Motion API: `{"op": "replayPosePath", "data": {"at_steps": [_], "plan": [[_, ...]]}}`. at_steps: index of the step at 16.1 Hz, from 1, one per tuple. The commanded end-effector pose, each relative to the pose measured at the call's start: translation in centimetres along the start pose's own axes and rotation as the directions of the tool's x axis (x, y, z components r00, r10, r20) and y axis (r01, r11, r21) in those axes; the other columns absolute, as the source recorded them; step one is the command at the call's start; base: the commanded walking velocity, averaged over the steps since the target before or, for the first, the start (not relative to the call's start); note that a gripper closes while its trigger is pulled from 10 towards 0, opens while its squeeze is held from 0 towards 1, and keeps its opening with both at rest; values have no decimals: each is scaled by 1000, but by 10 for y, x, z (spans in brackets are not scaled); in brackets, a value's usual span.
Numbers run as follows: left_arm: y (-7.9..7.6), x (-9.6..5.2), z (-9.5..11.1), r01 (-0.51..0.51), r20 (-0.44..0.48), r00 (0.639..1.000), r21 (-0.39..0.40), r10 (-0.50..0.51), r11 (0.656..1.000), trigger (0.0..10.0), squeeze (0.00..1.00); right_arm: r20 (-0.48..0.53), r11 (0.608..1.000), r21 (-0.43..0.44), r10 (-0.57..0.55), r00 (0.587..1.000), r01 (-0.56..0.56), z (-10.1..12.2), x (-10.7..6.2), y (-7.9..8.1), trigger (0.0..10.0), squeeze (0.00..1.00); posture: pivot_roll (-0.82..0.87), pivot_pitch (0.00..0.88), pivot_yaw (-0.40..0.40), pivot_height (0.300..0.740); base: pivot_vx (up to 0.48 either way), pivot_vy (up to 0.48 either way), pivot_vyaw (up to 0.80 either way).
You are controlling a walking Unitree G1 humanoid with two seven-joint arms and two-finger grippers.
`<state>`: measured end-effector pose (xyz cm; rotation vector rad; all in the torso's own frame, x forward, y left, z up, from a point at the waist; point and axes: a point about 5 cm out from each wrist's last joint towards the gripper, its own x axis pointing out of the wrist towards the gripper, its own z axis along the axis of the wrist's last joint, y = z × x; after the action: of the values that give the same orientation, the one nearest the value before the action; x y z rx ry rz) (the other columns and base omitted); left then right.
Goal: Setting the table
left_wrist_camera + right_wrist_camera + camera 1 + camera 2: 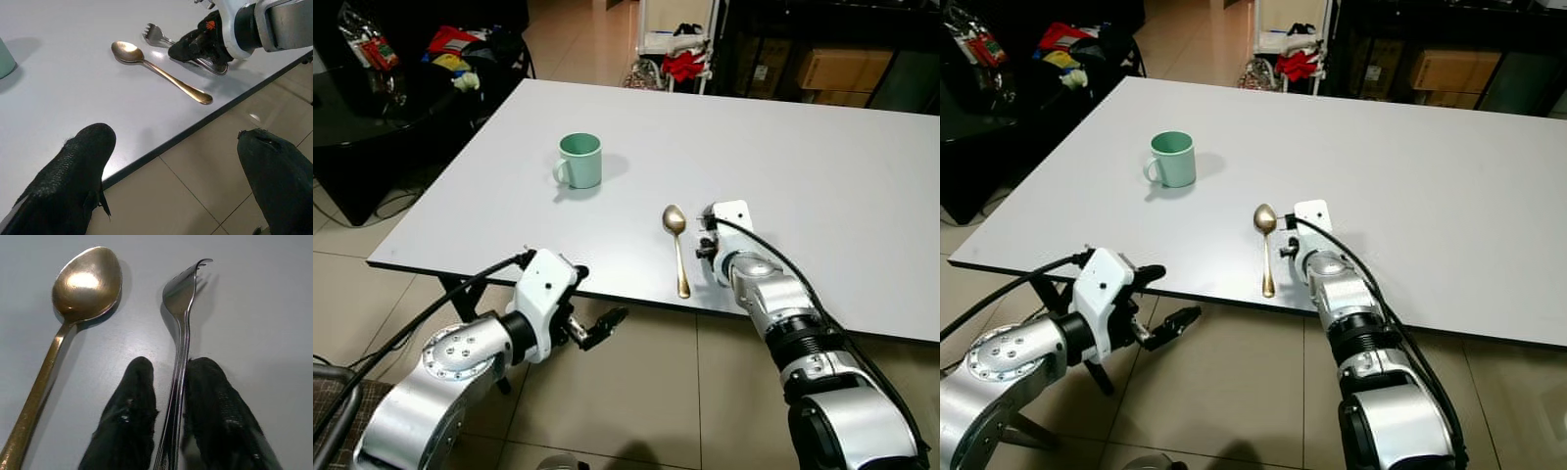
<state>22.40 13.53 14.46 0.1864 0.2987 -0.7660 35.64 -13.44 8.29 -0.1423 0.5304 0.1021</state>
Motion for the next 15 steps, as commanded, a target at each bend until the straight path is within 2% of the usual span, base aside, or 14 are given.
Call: {"op": "replayPosePath", "data": {"at_steps": [1,10,11,12,14,15], "plan": [[4,1,-1,-11,-16,1000,8,11,1000,10000,0,-6,1000,23,8,1000,-8,-4,0,-1,0,0,137,0,4,740,0,0,0],[5,0,-1,-12,-17,1000,9,12,1000,10000,0,-37,1000,5,-7,999,8,-9,1,-4,0,0,137,0,8,740,0,0,0],[5,0,0,-13,-16,1000,9,13,1000,10000,0,-36,1000,-17,-16,999,15,-9,0,-5,0,0,137,0,10,740,0,0,0],[5,0,0,-12,-16,1000,9,12,1000,10000,0,-35,998,-52,-25,999,23,-8,0,-7,0,0,135,0,11,740,0,0,0],[5,1,1,-8,-12,1000,9,8,1000,10000,0,-46,972,-231,-60,997,48,-6,-3,-15,0,0,130,0,13,740,0,0,0],[5,2,1,-6,-10,1000,7,6,1000,10000,0,-61,941,-336,-67,996,43,-7,-4,-17,0,0,129,0,12,740,0,0,0]]}}
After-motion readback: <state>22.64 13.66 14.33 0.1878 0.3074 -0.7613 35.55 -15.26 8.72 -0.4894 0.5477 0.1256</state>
